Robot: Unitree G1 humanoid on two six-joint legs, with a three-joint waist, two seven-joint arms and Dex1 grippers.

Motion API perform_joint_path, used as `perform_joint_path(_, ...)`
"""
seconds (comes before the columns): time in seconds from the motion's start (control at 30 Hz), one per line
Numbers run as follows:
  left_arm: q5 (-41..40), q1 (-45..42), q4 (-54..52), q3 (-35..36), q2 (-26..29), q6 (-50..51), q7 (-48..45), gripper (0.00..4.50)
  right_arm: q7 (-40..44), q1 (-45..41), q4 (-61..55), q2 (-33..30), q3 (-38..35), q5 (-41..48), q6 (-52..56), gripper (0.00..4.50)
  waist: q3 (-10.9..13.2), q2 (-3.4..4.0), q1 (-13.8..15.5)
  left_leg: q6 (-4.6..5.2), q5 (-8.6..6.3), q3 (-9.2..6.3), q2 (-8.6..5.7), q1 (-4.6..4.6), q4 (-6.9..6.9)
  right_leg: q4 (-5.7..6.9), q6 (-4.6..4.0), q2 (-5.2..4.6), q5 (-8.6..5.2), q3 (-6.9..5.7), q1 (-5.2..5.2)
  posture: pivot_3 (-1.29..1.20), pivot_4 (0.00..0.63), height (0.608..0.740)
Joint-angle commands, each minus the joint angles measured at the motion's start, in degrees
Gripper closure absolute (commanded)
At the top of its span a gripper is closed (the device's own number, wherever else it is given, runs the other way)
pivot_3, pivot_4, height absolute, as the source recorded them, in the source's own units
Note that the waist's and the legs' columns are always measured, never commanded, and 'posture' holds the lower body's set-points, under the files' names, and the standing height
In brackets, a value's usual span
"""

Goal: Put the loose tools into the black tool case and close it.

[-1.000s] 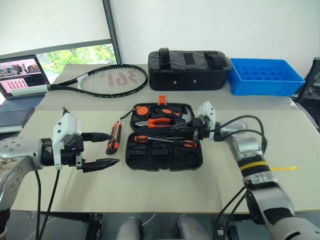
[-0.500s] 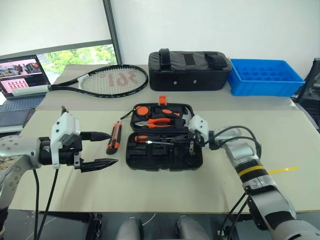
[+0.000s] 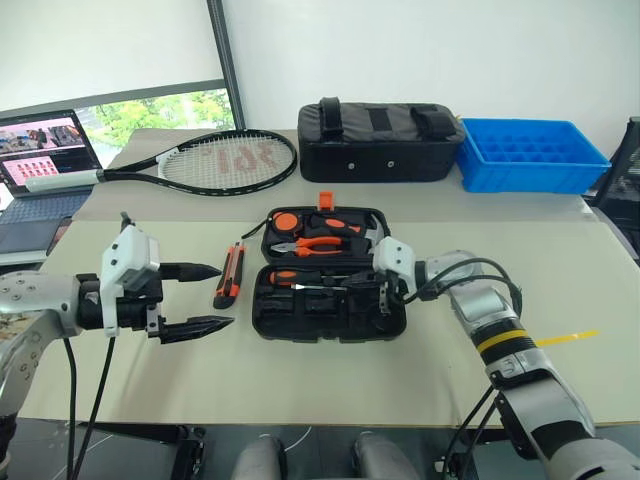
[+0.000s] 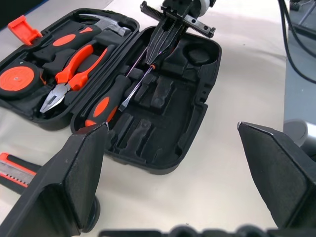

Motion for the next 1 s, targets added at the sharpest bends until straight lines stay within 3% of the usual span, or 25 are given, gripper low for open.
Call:
perform_joint_path(0.03, -0.07, 0.58, -0.40, 0.77, -0.21, -0.98, 0.34, 0.00, -1.39, 1.20, 3.43, -1.33, 3.20, -5.45, -0.26, 4.49, -0.04, -0.06, -0.01, 0.00, 0.00, 0.00, 0.00, 0.04, 0.00, 0.00, 0.00, 0.00, 0.00, 0.00, 0.02, 0.00, 0.150, 0.708)
perform_joint_path(0.23, 0.69, 1.11, 1.41, 1.68, -3.11, -1.22, 4.47, 0.00, -2.81, -0.08, 1.54, 1.04, -1.73, 1.08, -0.97, 4.49, 0.01, -0.22, -0.05, -0.01, 0.00, 0.00, 0.02, 0.62, 0.01, -0.01, -0.03, -0.02, -0.04, 0.00, 0.62, 0.00, 0.150, 0.708)
perform_joint_path(0.43, 3.55, 1.91, 1.11, 2.07, -11.77, -0.90, 18.41, 0.00, 1.94, 1.13, -9.15, -0.12, -9.72, 14.41, 6.30, 4.49, 0.12, -0.16, -0.08, -0.01, -0.01, -0.02, 0.01, 0.41, -0.04, 0.01, -0.02, -0.06, -0.05, 0.01, 0.43, 0.00, 0.150, 0.708)
perform_joint_path(0.53, 6.35, 0.78, 0.68, 1.40, -17.02, 0.08, 27.73, 0.00, 4.44, 1.96, -13.96, -2.98, -12.80, 19.40, 11.88, 3.71, 0.12, -0.15, 0.11, -0.01, -0.01, -0.07, 0.01, 0.09, -0.07, -0.01, -0.01, -0.08, -0.04, -0.02, 0.17, 0.00, 0.150, 0.708)
perform_joint_path(0.77, 15.44, -3.10, 1.25, -4.14, -26.78, 4.07, 47.16, 0.00, 8.44, 7.23, -21.05, -12.90, -20.70, 26.47, 18.97, 1.34, 0.11, -0.15, 1.19, 0.00, -0.02, -0.20, -0.08, -0.13, -0.06, -0.13, -0.01, -0.18, -0.03, -0.18, 0.12, 0.00, 0.150, 0.708)
perform_joint_path(0.87, 20.06, -5.03, 3.72, -6.33, -28.34, 4.61, 52.05, 0.00, 9.95, 10.11, -21.73, -17.41, -24.40, 28.59, 19.93, 0.27, 0.11, -0.15, 1.62, 0.00, -0.02, -0.19, -0.13, -0.21, -0.02, -0.25, 0.03, -0.19, -0.01, -0.16, 0.10, 0.00, 0.150, 0.708)
perform_joint_path(0.9, 20.42, -5.55, 4.60, -6.00, -28.57, 4.70, 52.74, 0.00, 10.21, 10.92, -22.25, -18.42, -25.37, 29.13, 20.23, 0.04, 0.11, -0.15, 1.55, 0.00, -0.01, -0.18, -0.12, -0.21, -0.02, -0.24, 0.03, -0.18, -0.01, -0.14, 0.10, 0.00, 0.150, 0.708)
perform_joint_path(1.0, 21.43, -7.05, 7.79, -4.10, -28.38, 3.92, 54.34, 0.00, 10.65, 12.85, -24.37, -20.65, -27.81, 31.23, 21.94, 0.04, 0.10, -0.15, 1.21, 0.00, -0.02, -0.18, -0.08, -0.18, -0.05, -0.24, 0.02, -0.10, 0.00, -0.11, 0.10, 0.00, 0.150, 0.708)
